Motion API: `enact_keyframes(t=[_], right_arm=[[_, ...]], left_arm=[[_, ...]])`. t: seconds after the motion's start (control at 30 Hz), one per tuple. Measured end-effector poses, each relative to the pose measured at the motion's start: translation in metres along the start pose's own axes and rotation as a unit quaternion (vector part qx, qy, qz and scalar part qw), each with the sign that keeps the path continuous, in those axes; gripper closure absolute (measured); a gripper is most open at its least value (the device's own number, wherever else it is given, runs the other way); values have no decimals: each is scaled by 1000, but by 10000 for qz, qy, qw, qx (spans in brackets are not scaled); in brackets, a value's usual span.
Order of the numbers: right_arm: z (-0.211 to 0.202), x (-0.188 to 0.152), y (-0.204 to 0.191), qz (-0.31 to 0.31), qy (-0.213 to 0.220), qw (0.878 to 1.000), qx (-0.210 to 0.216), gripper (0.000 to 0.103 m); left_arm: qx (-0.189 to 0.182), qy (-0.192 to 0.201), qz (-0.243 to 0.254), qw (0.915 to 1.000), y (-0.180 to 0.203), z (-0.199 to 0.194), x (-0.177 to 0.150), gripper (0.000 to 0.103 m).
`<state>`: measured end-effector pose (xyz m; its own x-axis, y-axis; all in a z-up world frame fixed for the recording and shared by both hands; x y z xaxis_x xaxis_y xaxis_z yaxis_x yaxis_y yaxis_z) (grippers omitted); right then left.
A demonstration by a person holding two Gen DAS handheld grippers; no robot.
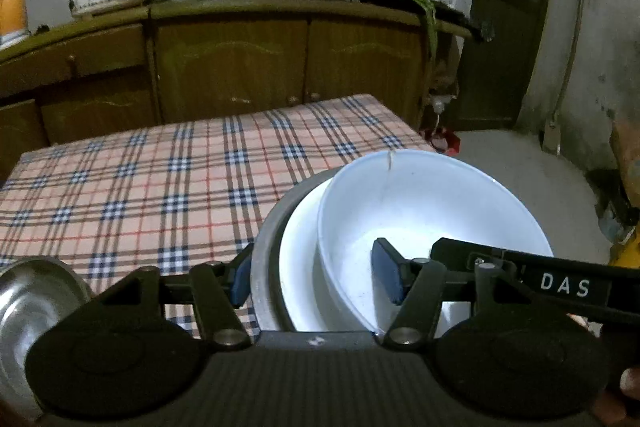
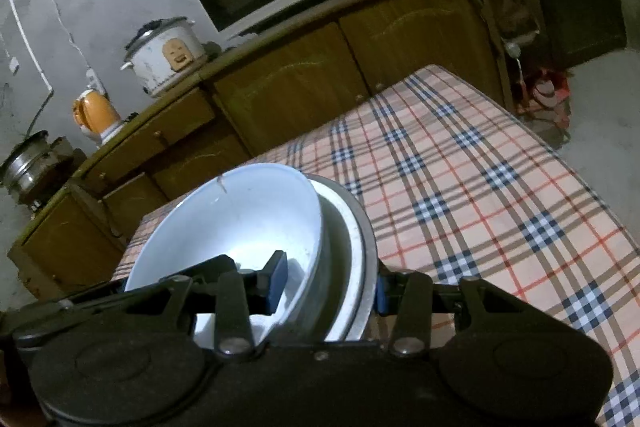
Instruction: Organize plates and bowls
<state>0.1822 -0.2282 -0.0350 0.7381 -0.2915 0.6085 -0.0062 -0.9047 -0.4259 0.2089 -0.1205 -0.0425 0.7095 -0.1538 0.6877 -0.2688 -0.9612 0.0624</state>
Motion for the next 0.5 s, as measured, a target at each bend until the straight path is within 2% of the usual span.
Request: enact_keyframes(t=[0.5], right_arm=[[-15,-6,-71,-460,52,9984,311,52]], left_arm=[[339,304,-355,9983,-40,-51,-6,41]])
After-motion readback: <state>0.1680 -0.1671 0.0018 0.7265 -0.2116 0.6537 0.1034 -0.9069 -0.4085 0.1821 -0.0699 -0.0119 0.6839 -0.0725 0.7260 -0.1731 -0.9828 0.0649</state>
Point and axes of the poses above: each gripper's, at about its wrist camera, not at the fingertips, and z roughly the way its jaws point, y to its right, x to its top, the point moved 9 cm from there along z, roughly the way its jaws point, and after that the axes turned 12 degrees about -y, right-handed, at the moved point
